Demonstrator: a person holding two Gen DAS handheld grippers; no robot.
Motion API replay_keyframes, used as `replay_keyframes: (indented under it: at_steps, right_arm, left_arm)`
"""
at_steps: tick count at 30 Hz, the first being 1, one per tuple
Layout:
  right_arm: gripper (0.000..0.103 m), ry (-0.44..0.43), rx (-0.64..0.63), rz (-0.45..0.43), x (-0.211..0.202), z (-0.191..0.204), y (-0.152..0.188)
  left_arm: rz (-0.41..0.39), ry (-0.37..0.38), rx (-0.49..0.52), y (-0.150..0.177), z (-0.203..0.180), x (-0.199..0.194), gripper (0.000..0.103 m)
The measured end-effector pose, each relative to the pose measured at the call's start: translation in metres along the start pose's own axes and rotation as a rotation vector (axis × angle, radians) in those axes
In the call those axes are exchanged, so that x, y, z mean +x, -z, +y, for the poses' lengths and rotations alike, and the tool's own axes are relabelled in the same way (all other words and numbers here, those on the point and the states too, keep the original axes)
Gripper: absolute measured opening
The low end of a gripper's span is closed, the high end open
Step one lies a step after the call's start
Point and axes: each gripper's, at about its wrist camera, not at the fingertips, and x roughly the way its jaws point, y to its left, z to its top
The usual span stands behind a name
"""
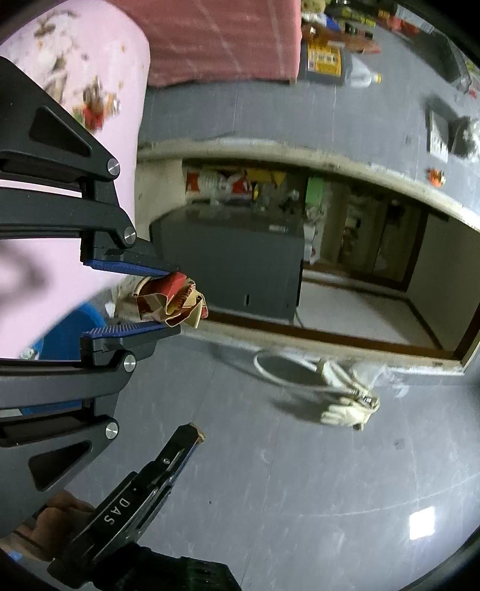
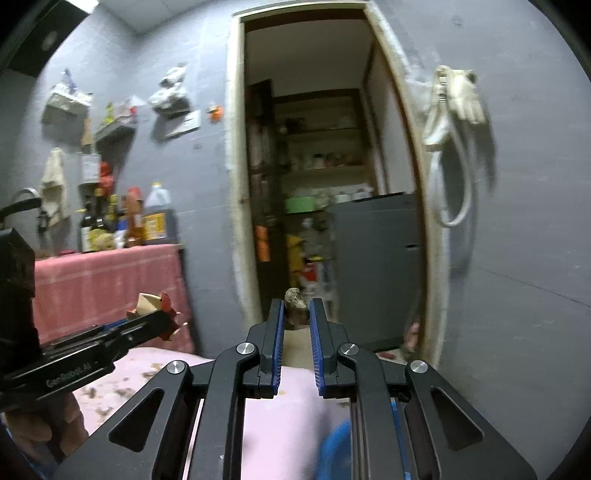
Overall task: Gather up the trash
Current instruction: 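Carry both scraps to the blue basin and open both tools to drop them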
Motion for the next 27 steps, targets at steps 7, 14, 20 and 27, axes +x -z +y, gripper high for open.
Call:
replay_keyframes:
  at_steps: [7, 14, 20, 27]
  right_arm:
    - [0.012, 0.107, 0.059, 0.028, -0.006, -0.052, 0.01]
    - [0.012, 0.159, 0.124, 0.102, 0.0, -0.088, 0.031]
    - [0.012, 0.178, 0.185, 0.165, 0.01, -0.11, 0.051]
    - [0.013, 0.179, 0.272, 0.233, 0.021, -0.129, 0.071]
  left_arm:
    - [0.063, 0.059, -0.001, 0.009, -0.027, 0.05, 0.02]
    - [0.176, 0.107, -0.01, 0.029, -0.047, 0.09, 0.02]
    - [0.286, 0.12, -0.039, 0.045, -0.051, 0.121, 0.02]
    - [0.401, 0.105, -0.113, 0.066, -0.041, 0.15, 0.035]
